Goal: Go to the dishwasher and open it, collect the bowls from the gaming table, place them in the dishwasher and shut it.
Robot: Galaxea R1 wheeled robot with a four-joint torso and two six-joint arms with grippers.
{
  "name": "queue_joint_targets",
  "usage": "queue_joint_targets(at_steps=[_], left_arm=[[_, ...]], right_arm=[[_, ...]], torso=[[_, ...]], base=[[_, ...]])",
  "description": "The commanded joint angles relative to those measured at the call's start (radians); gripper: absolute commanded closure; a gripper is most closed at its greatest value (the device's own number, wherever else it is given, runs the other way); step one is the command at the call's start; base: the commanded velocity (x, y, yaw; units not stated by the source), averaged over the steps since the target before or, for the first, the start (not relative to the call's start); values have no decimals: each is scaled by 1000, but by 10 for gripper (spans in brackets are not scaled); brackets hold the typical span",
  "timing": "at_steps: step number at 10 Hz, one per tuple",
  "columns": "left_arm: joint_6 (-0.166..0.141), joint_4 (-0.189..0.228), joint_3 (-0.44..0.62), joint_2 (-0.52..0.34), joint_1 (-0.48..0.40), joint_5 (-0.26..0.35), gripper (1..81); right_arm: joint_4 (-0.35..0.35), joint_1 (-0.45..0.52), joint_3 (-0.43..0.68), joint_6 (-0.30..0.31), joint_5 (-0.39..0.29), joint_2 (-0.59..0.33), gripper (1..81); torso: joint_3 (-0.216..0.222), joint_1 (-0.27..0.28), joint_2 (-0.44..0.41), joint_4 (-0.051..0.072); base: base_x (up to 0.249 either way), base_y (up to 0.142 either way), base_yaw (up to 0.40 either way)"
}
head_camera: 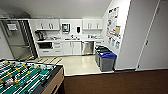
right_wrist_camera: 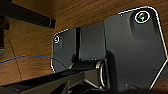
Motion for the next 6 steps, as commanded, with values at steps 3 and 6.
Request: queue_joint_targets(at_steps=[3, 6], left_arm=[[-50, 45, 25, -15, -64, 68, 10], [-50, 45, 25, -15, -64, 68, 10]], right_arm=[[1, 51, 12, -4, -52, -24, 10], [1, 51, 12, -4, -52, -24, 10]], torso=[[0, 0, 0, 0], [0, 0, 0, 0]], base=[[170, -70, 0], [170, 0, 0]])
